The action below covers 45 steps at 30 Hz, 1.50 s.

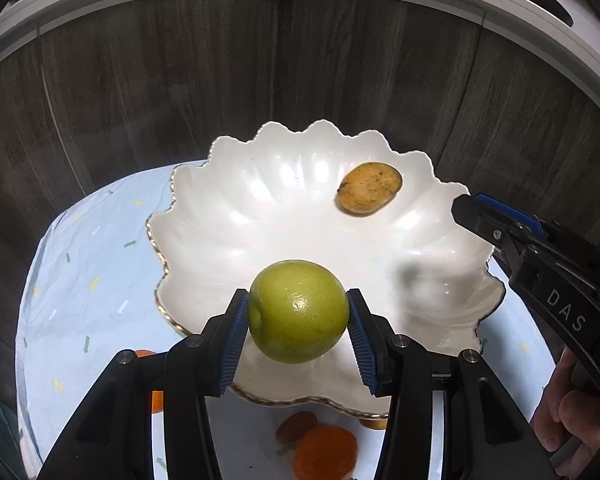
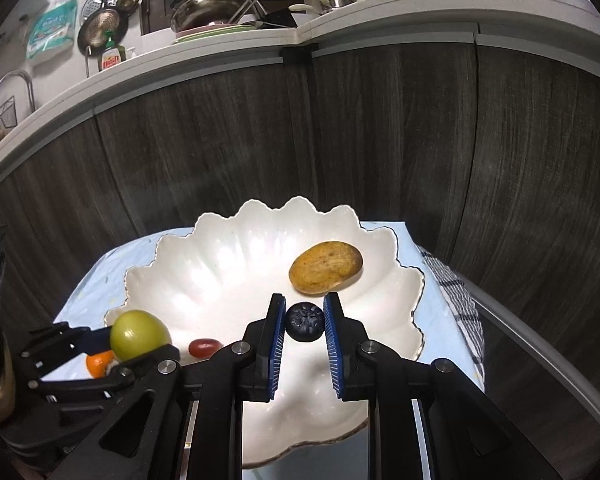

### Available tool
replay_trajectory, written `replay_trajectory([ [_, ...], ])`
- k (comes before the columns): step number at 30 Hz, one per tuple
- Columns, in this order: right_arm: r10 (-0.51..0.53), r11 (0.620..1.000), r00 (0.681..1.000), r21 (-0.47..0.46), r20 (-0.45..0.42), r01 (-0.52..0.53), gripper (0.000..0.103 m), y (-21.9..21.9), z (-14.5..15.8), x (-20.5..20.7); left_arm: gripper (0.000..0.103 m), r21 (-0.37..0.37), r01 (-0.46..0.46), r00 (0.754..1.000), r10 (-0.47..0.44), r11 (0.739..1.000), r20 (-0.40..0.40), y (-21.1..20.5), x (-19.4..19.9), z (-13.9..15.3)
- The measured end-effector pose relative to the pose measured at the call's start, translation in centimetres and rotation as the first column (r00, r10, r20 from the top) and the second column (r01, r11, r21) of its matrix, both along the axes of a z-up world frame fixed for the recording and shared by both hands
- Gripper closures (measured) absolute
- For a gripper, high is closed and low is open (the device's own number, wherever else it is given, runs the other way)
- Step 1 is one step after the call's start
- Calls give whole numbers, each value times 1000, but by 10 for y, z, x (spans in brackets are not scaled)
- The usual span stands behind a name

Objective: Organize fruits
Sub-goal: 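Carry the green apple over the white bowl while the right tool carries the blueberry there, then open the left tool over the bowl while the right tool releases the blueberry, then withdraw both open tools back from the white bowl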

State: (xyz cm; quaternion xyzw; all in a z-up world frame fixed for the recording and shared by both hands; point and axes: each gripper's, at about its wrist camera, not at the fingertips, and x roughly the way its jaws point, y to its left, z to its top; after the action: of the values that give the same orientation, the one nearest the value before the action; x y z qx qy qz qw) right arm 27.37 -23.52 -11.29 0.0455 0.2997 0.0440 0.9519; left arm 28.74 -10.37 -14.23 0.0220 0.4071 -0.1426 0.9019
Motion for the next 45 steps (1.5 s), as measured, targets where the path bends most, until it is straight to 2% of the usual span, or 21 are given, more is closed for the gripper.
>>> replay_trajectory([
  [8, -21, 1000, 999, -6, -26, 21, 81, -2, -6, 4, 53, 4, -22, 999, 22, 1000, -31, 3, 3, -9],
  [10, -18, 1000, 999, -5, -28, 18, 74, -1, -7, 4, 38, 8, -25, 1000, 25, 1000, -16, 3, 3, -7],
  [12, -24, 1000, 1000, -6, -16, 24, 52, -2, -6, 2, 30, 15, -39, 999, 39, 999, 5, 5, 3, -4],
  [18, -50, 999, 998, -16, 26, 51, 26, -4, 0, -5, 27, 7, -60, 998, 60, 998, 13, 12, 4, -1],
  [23, -57, 998, 997, -15, 49, 57, 18, -7, 6, -8, 15, -14, -71, 997, 71, 997, 31, 12, 1, 5],
  [35, -56, 998, 994, 0, 91, 56, 17, -8, 17, -18, 12, -27, -74, 996, 76, 997, 54, 12, -7, 16],
  [45, -46, 999, 994, -21, 101, 49, 17, 5, 21, -36, 12, -7, -96, 992, 96, 995, 85, 30, -32, 28],
])
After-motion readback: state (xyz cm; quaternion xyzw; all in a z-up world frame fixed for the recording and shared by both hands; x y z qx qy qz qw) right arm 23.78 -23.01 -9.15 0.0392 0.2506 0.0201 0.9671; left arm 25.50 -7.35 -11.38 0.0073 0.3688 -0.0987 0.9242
